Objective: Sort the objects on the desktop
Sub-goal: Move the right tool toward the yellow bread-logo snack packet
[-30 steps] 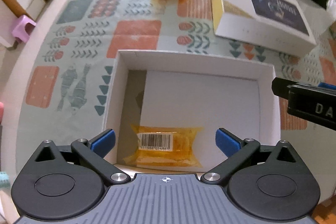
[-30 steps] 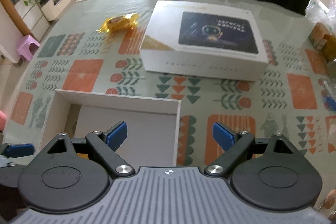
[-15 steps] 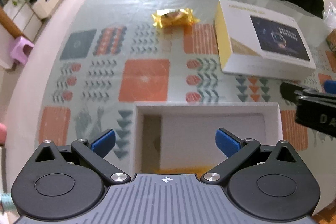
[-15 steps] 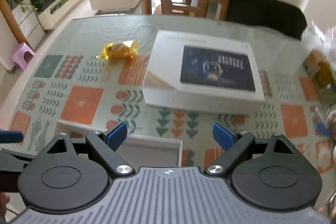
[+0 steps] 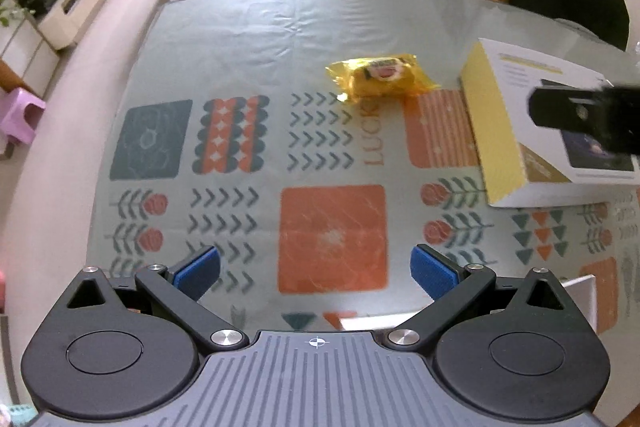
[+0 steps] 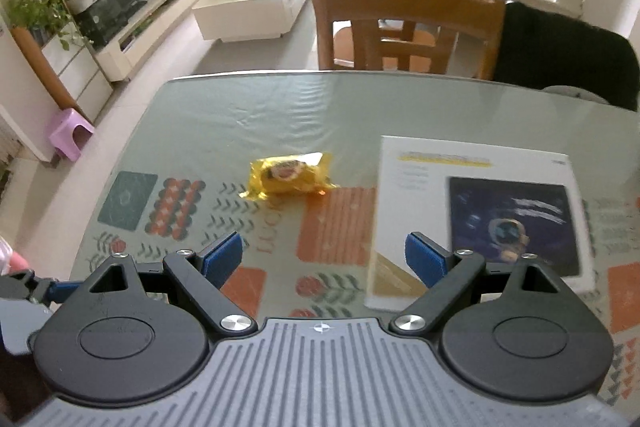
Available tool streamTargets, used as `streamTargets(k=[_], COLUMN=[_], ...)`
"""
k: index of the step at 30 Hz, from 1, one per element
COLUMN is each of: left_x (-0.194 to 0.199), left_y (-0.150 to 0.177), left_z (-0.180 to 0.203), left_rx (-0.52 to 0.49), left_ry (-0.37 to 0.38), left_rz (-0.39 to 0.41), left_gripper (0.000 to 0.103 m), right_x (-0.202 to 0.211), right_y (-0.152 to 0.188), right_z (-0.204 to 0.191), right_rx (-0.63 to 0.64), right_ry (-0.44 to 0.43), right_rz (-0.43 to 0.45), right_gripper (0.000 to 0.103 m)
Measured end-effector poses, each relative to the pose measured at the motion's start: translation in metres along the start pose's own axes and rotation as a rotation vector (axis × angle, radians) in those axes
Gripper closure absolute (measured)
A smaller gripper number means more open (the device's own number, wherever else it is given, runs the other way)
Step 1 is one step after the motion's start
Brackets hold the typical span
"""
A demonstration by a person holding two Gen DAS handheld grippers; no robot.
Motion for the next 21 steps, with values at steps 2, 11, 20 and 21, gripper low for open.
streamTargets(k=[2,11,20,21], left_x=[-0.008,-0.042,-0.078,-0.081], left_y=[-0.004,-0.02,-0.027,-0.028], left_z=[-0.008,-0.038,-0.05,-0.052], left_rx=[-0.008,-0.017,-0.023,-0.021], left_ry=[0.008,0.052,0.09,0.094], left_rz=[-0.013,-0.048,-0.082,-0.084], left_gripper=[0.0,0.0,0.0,0.0], right_x=[-0.016,-0.066,-0.132,-0.14], right_y=[-0.007,-0.033,-0.05,-0.051], right_z=[-0.01,-0.046,-0.057,-0.057], right_rx=[-0.014,0.024,0.037,0.045], right_ry=[-0.01,-0.016,-0.027,-0.011], right_rz=[-0.028,-0.079,-0.157,-0.169], right_gripper=[0.0,0.0,0.0,0.0])
Point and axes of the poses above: each gripper's, at about its wrist camera, not at the fingertips, and x roughly against the way its jaws point, z to its right, y to its underside, the point moved 4 cm from there along -x, roughly the way its jaws point, and after that the axes turned 11 degrees about -x, right-handed, at the moved point
